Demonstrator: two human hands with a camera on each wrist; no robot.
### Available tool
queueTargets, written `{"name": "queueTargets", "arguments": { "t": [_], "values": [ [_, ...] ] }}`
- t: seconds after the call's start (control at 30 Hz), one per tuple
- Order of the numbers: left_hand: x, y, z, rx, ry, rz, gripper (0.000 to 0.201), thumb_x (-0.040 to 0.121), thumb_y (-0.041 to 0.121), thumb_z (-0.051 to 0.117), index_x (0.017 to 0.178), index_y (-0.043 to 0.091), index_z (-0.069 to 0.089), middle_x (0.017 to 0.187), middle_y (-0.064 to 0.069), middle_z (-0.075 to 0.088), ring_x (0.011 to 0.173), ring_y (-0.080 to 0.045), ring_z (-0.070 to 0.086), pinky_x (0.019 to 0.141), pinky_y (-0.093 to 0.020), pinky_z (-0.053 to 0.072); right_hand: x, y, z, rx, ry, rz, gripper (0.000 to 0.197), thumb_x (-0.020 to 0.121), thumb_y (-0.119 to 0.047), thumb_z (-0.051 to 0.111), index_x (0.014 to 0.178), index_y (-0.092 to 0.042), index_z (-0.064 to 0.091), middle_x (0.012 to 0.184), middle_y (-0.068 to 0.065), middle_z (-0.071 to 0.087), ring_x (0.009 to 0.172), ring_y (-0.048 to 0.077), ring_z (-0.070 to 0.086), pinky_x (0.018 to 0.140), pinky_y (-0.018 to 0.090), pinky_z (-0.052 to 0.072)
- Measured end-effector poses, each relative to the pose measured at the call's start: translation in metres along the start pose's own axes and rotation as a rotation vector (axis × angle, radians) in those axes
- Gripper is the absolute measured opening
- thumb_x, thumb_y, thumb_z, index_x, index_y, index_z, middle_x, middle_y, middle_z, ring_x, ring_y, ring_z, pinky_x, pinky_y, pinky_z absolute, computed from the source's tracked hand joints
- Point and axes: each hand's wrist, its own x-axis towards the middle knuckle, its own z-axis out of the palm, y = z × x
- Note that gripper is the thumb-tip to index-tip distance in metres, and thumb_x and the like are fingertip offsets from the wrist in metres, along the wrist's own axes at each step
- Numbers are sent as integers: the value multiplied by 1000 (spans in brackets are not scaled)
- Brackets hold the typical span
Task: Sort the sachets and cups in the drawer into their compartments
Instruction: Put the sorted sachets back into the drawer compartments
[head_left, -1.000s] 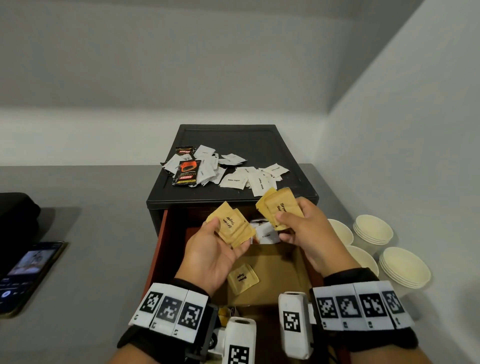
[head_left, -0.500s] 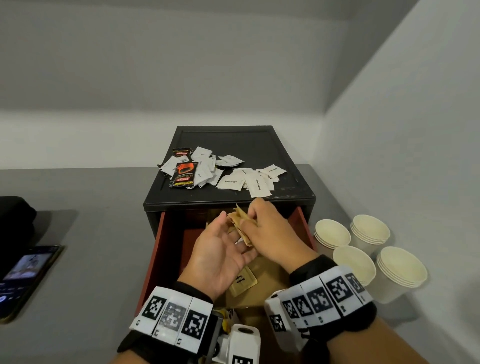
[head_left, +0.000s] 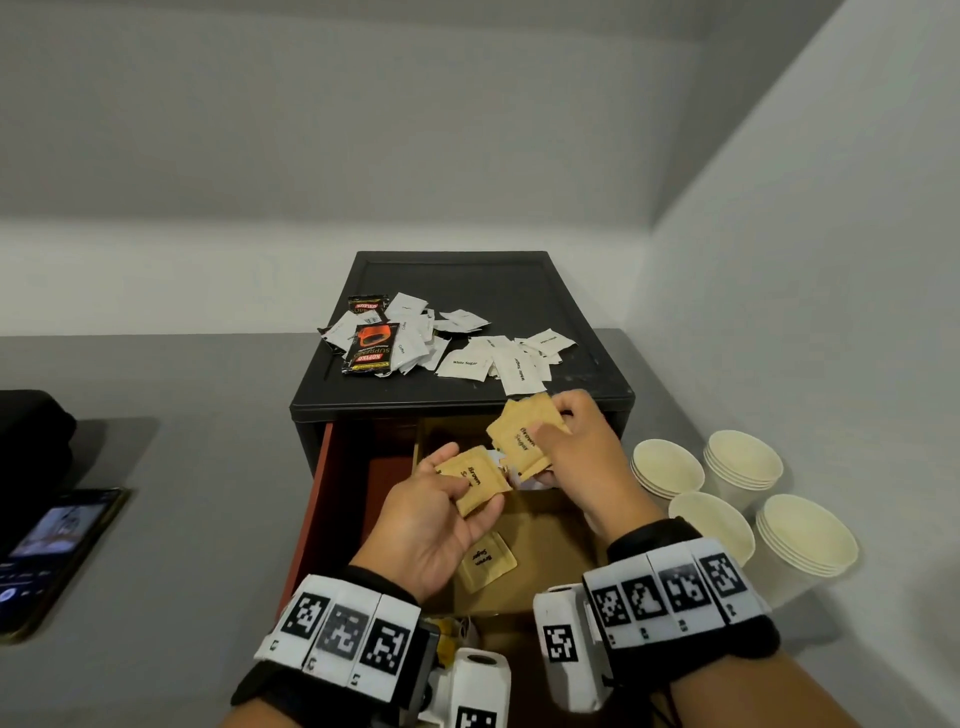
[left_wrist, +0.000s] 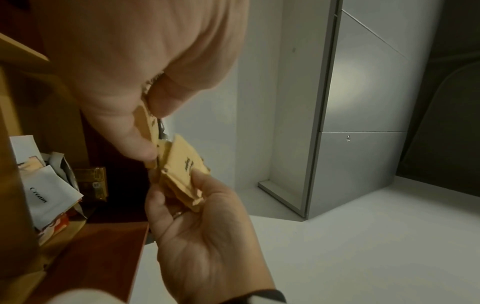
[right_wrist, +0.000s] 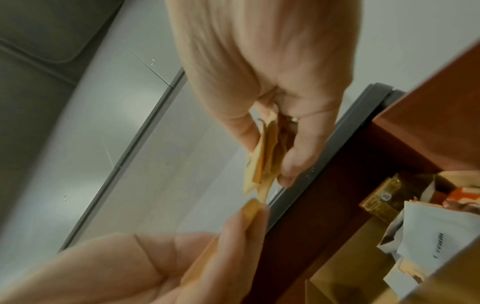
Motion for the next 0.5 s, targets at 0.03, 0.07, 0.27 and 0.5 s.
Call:
{"name": "queueTargets", "arguments": {
  "t": [0.03, 0.07, 0.27, 0.5],
  "values": [
    [1, 0, 0, -3, 24, 10, 37, 96, -6, 31, 123, 16, 46, 107, -19, 58, 84, -28, 60, 64, -35, 55, 0, 0, -1, 33, 21, 8, 13, 97, -16, 47, 104, -26, 42, 101, 0, 58, 88, 17, 62, 76, 39, 58],
    [0, 0, 1, -15, 39, 11, 34, 97, -3, 33, 122, 16, 47, 108, -18, 58, 83, -27, 59, 69, -36, 52, -1, -2, -2, 63, 23, 15, 15, 98, -16, 45, 108, -26, 41, 97, -4, 57, 84, 12, 62, 73, 34, 59],
    [-3, -1, 7, -20, -60, -16, 30, 98, 32, 42, 111, 9, 57, 100, -13, 64, 80, -22, 57, 72, -32, 44, -10, -10, 20, -139, -147, -83, 24, 97, -18, 46, 117, -15, 58, 103, 2, 63, 83, 11, 60, 64, 23, 52],
    [1, 10, -7, -157, 42, -6, 46, 97, 2, 39, 141, 14, 33, 102, -19, 56, 84, -30, 58, 76, -43, 47, -1, -6, 21, -243, -226, -106, 33, 99, -24, 43, 122, -10, 62, 120, 1, 63, 103, 17, 56, 88, 26, 44]
  ]
}}
